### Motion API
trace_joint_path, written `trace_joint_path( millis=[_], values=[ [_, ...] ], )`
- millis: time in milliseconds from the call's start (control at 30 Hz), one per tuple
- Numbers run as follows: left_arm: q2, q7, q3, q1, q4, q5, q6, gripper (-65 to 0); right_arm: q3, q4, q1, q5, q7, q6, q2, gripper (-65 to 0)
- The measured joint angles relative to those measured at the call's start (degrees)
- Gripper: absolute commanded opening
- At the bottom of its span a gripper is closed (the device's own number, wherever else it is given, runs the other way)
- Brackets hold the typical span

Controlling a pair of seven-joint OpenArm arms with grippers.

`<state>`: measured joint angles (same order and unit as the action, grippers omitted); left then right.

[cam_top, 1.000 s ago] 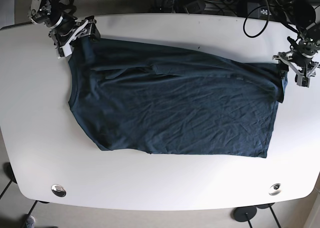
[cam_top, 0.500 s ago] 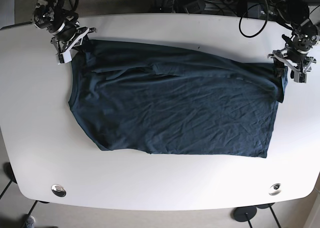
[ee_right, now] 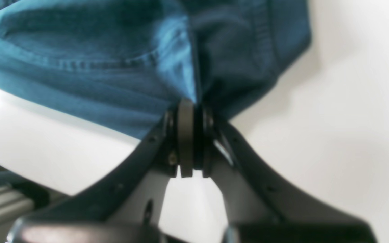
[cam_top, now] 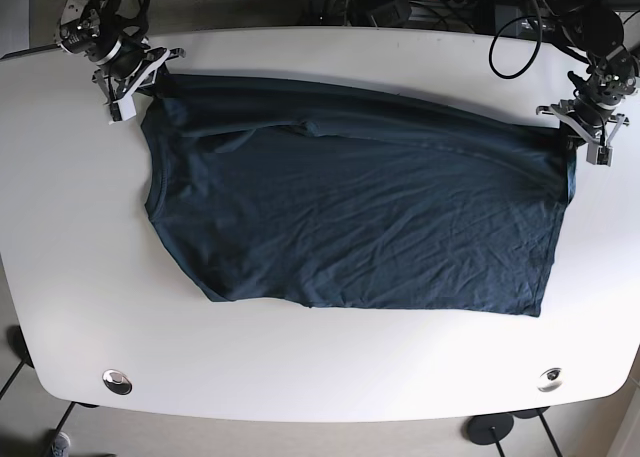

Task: Fold the T-shirt properly
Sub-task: 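Pull the held shirt edge with both grippers to straighten it flat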

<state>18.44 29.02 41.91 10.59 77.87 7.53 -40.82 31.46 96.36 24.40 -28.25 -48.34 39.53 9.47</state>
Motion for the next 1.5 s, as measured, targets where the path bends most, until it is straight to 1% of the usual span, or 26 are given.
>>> trace_joint_path(
  millis=[100,167,233,267,333,367,500,567,600,633,767,867,900,933,967,1000,1033,1067,1133,1167,1200,1233,1333,1400,1433,1500],
  values=[
    [0.0,1.0,0.2,3.6,6.9,0.8,-0.2,-62.1,0.7,0.0,0.0,0.2,0.0,-0.07,1.2,-63.4],
    [-0.4,5.0,0.7,3.9,9.6,0.9,-0.3,-62.1,1.8,0.0,0.2,0.4,-0.3,0.09,1.7,-63.4],
    [-1.6,6.9,3.7,5.1,12.5,1.8,-0.7,-62.1,2.4,0.0,0.4,0.4,-0.3,0.17,2.3,-63.4],
    [-2.1,8.3,5.4,6.1,14.2,2.2,-0.9,-62.1,2.4,0.0,0.6,0.4,-0.3,1.01,2.6,-63.4],
    [-3.3,12.7,7.6,8.2,16.8,1.0,-0.8,-62.1,2.4,0.0,1.8,-0.5,-0.2,1.36,3.1,-63.4],
    [-3.7,13.7,7.9,9.2,17.8,1.2,-0.8,-62.1,2.4,0.0,2.5,-0.4,-0.3,1.44,3.2,-63.4],
    [-5.8,14.4,8.7,12.5,21.9,1.7,-0.8,-60.4,4.6,2.4,5.9,-0.2,-0.3,1.42,3.5,-63.4],
    [-5.8,14.7,8.7,13.2,21.9,1.7,-0.7,-54.4,4.6,2.7,6.7,0.0,-0.3,1.42,3.5,-63.4],
    [-5.6,14.8,8.9,13.5,21.9,1.3,-0.5,-49.4,4.6,2.7,7.2,0.0,-0.3,1.42,3.5,-63.4],
    [-5.6,14.7,8.8,13.6,21.9,1.3,-0.3,-45.7,4.7,2.7,7.5,0.0,-0.3,1.01,3.5,-63.4],
    [-5.3,14.7,8.8,16.1,22.4,1.2,-0.2,-39.3,4.8,2.7,8.9,0.1,-0.3,1.01,3.5,-63.1],
    [-5.2,14.8,8.8,16.7,22.3,1.1,-0.2,-31.4,6.0,3.2,9.6,0.4,-0.3,1.03,3.3,-62.6],
    [-5.1,14.3,8.8,17.6,22.4,1.8,-0.2,-28.7,7.5,4.5,10.2,0.5,-0.4,1.01,2.9,-60.1],
    [-5.0,14.6,8.9,18.8,22.5,3.3,-0.2,-27.8,8.4,5.7,10.6,1.1,-0.5,0.98,2.5,-55.0],
    [-5.1,15.1,10.8,20.2,22.4,7.9,-0.2,-26.9,8.3,6.3,10.5,1.1,-0.8,0.76,2.3,-48.8],
    [-4.7,15.1,12.7,21.0,22.4,11.7,-0.2,-25.7,8.3,6.6,10.3,1.1,-0.8,0.74,2.2,-45.5],
    [-3.4,15.2,14.0,22.1,22.4,14.6,-0.1,-23.9,8.3,6.8,10.3,1.0,-0.7,0.76,2.1,-42.6],
    [-1.9,16.7,14.7,22.8,22.5,17.3,0.3,-22.8,8.3,7.1,10.3,1.1,-0.8,0.79,2.1,-40.4],
    [0.6,21.9,14.9,22.9,22.5,21.2,0.4,-21.9,8.3,8.0,10.4,1.3,-0.8,0.76,1.8,-36.9],
    [1.5,22.9,15.1,22.7,22.5,23.6,0.4,-21.7,8.3,8.2,10.4,1.2,-0.8,0.76,1.8,-35.4],
    [2.0,23.0,16.2,22.4,22.5,26.1,0.4,-21.7,8.3,8.3,10.3,1.2,-0.8,0.74,1.8,-34.1],
    [2.4,23.0,17.2,22.4,22.5,26.9,0.5,-21.7,8.3,8.5,10.3,1.4,-0.8,0.72,1.8,-33.5],
    [3.6,24.2,17.4,22.8,22.5,27.0,0.9,-21.7,8.3,9.2,10.4,1.6,-1.1,0.52,1.8,-33.3],
    [4.6,24.9,17.2,22.7,22.4,31.0,0.9,-21.7,8.2,9.7,10.3,1.5,-0.8,0.55,1.8,-33.6],
    [5.4,27.0,17.2,22.6,22.4,32.8,0.8,-21.9,8.2,9.7,10.3,1.5,-0.8,0.52,1.8,-33.6],
    [5.9,30.4,17.3,22.6,22.4,33.6,0.9,-22.1,8.3,9.7,10.5,1.5,-1.0,0.52,1.8,-33.6]
  ],
)
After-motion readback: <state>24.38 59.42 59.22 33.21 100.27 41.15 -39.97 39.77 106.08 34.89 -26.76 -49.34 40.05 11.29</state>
